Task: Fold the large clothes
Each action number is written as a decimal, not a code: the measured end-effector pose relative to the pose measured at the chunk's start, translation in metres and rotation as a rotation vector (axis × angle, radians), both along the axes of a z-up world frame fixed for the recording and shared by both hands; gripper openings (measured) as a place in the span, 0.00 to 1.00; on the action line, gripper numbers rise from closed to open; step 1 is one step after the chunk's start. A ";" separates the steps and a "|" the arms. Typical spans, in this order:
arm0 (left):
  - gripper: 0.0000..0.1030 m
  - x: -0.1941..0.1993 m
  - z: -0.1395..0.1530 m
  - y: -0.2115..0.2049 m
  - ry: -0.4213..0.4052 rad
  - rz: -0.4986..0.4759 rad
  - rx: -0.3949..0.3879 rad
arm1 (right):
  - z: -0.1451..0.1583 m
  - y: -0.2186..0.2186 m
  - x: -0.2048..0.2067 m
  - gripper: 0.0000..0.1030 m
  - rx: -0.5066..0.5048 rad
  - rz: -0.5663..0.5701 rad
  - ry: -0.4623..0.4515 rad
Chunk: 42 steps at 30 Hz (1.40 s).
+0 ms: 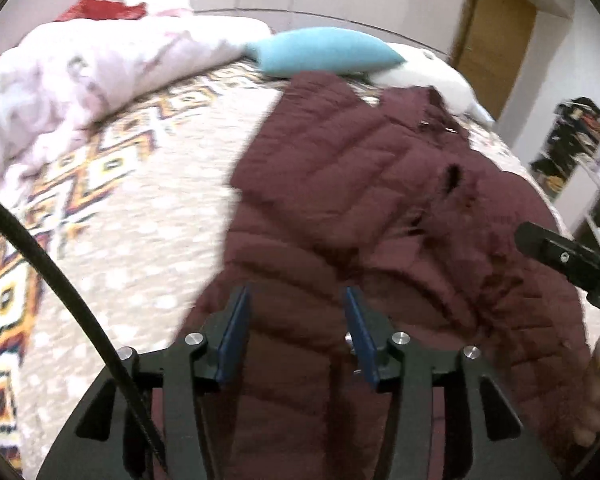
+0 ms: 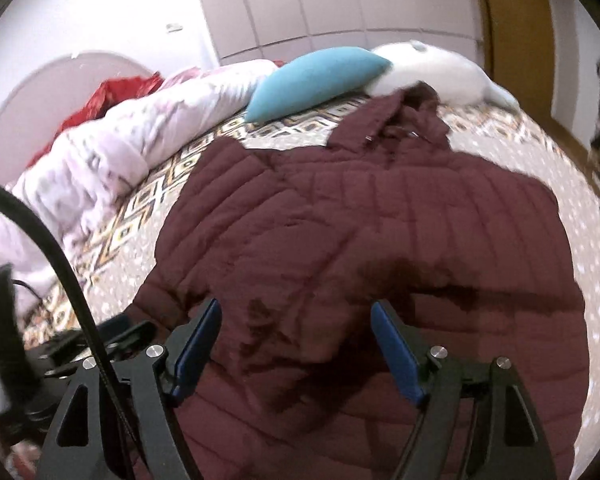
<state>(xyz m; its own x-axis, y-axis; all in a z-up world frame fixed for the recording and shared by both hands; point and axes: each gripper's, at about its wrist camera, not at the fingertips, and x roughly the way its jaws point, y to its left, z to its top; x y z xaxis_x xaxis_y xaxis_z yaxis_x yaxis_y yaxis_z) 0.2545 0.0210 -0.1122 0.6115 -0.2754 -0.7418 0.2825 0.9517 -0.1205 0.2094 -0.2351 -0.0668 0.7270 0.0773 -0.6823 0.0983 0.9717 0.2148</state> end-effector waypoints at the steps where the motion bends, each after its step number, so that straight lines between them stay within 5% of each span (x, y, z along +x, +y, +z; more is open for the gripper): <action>1: 0.46 0.001 -0.005 0.005 0.004 0.021 0.019 | -0.001 0.007 0.002 0.79 -0.023 0.009 -0.003; 7: 0.46 0.004 -0.021 0.012 0.002 0.052 0.015 | -0.028 0.043 0.030 0.80 -0.262 0.042 0.053; 8: 0.49 0.003 -0.023 0.009 -0.009 0.049 0.036 | -0.034 0.044 0.037 0.72 -0.324 0.020 0.075; 9: 0.54 0.001 -0.026 0.005 -0.021 0.039 0.054 | -0.036 0.042 0.041 0.48 -0.337 0.011 0.091; 11: 0.58 -0.002 -0.029 -0.001 -0.039 0.023 0.083 | -0.029 0.029 0.042 0.22 -0.279 -0.006 0.114; 14: 0.61 -0.003 -0.030 -0.004 -0.043 0.014 0.093 | -0.005 0.005 0.033 0.12 -0.187 -0.040 0.087; 22: 0.64 -0.002 -0.030 -0.002 -0.040 0.010 0.073 | 0.070 -0.066 0.012 0.11 -0.134 -0.155 -0.077; 26: 0.66 -0.003 -0.032 -0.004 -0.041 0.004 0.083 | 0.044 -0.111 0.016 0.11 -0.207 -0.289 -0.043; 30: 0.67 -0.003 -0.033 -0.006 -0.043 0.002 0.095 | -0.026 -0.154 0.022 0.11 -0.212 -0.396 0.155; 32: 0.67 -0.003 -0.033 -0.006 -0.042 0.002 0.097 | -0.038 -0.168 0.014 0.23 -0.172 -0.434 0.169; 35: 0.68 -0.002 -0.034 -0.007 -0.042 0.000 0.098 | -0.036 -0.194 -0.008 0.40 -0.063 -0.532 0.150; 42: 0.69 -0.002 -0.034 -0.008 -0.042 0.001 0.103 | 0.016 -0.211 -0.051 0.42 -0.055 -0.665 0.030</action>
